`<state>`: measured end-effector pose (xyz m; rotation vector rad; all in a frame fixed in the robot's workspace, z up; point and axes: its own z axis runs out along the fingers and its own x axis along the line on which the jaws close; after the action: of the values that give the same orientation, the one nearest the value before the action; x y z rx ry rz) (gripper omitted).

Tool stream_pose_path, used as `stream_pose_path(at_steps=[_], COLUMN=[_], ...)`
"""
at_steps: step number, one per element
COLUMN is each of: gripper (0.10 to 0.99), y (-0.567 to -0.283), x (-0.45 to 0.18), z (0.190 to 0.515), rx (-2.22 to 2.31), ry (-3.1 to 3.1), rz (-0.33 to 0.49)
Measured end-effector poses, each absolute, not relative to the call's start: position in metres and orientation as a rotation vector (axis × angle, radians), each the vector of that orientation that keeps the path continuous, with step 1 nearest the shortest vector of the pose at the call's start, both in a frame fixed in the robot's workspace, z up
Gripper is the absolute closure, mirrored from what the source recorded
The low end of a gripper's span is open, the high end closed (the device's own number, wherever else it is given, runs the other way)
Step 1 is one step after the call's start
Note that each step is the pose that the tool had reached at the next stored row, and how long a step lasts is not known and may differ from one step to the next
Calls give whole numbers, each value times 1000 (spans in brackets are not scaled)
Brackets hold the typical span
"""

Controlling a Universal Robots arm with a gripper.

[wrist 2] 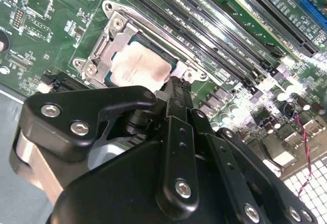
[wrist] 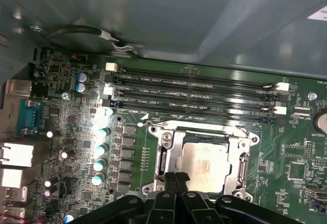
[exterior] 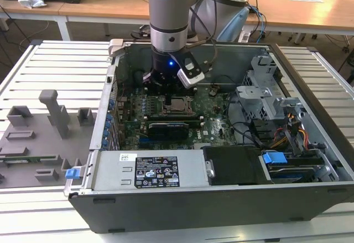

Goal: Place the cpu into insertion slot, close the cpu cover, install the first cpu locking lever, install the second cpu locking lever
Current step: 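Close the cpu cover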

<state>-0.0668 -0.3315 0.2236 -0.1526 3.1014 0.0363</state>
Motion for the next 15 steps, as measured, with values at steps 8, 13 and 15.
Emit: stream_pose_path(at_steps=[8,13,15], gripper=[980,980,980], y=[-331,-331,-332], x=[-50,-36,-31], z=[224,224,224], rx=[-152,-153,-153], ry=[3103,3105,3107], rz=[36,32,30])
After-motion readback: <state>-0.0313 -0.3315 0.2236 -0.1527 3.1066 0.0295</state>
